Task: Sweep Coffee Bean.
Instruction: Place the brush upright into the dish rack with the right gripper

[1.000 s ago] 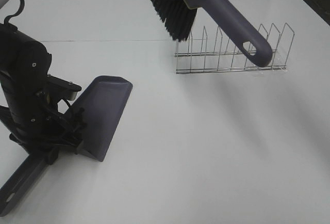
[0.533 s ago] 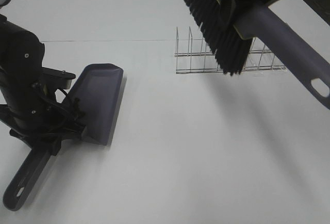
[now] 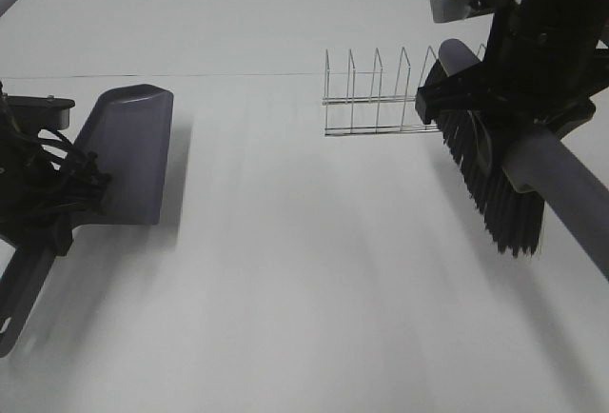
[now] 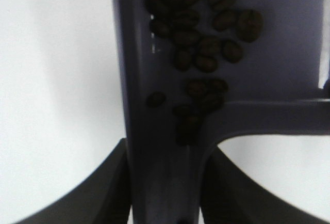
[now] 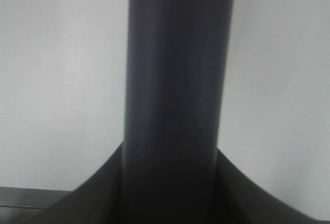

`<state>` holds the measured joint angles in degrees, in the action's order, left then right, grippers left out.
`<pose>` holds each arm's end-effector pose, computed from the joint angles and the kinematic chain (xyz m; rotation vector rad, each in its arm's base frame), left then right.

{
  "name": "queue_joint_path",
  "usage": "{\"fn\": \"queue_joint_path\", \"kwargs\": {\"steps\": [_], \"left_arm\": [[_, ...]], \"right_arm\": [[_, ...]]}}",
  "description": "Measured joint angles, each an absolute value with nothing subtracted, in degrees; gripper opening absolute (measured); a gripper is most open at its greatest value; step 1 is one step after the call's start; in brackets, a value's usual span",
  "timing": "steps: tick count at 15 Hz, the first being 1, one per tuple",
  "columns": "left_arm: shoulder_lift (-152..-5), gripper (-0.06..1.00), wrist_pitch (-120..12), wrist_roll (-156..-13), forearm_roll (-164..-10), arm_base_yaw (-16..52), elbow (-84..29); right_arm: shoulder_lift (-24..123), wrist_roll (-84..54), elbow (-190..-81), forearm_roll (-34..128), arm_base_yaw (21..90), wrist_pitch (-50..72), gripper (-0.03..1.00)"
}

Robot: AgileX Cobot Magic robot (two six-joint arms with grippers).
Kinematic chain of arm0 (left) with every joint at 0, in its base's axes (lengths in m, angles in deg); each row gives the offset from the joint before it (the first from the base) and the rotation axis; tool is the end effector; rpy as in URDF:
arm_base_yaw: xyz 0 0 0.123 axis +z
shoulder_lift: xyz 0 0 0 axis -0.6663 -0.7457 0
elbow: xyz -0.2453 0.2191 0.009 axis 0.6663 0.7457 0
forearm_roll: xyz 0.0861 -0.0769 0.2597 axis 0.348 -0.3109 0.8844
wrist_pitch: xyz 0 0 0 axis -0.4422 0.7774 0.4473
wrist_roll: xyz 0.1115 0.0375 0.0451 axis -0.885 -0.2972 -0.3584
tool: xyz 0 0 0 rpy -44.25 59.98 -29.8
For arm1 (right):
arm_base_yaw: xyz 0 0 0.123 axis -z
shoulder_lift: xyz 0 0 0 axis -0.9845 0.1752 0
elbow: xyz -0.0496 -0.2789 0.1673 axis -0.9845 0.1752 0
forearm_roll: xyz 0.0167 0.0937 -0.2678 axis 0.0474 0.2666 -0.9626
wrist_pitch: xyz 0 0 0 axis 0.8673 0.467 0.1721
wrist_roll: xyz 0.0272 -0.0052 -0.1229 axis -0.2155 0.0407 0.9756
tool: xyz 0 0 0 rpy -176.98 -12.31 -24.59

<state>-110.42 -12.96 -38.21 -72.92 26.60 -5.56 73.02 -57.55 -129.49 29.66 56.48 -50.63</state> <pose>0.3379 -0.0909 0.1240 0.0855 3.0971 -0.0059 0.3352 0.1231 0.2499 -0.1895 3.0467 -0.2176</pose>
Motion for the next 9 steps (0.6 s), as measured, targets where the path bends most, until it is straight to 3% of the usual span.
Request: {"fn": "queue_joint_path", "kwargs": {"steps": [9], "left_arm": [[-109.90, 0.34, -12.96, -40.39, -72.92, 26.77, -5.56]], "right_arm": [[96.56, -60.07, -148.69, 32.01, 58.31, -49.54, 0.36]]}}
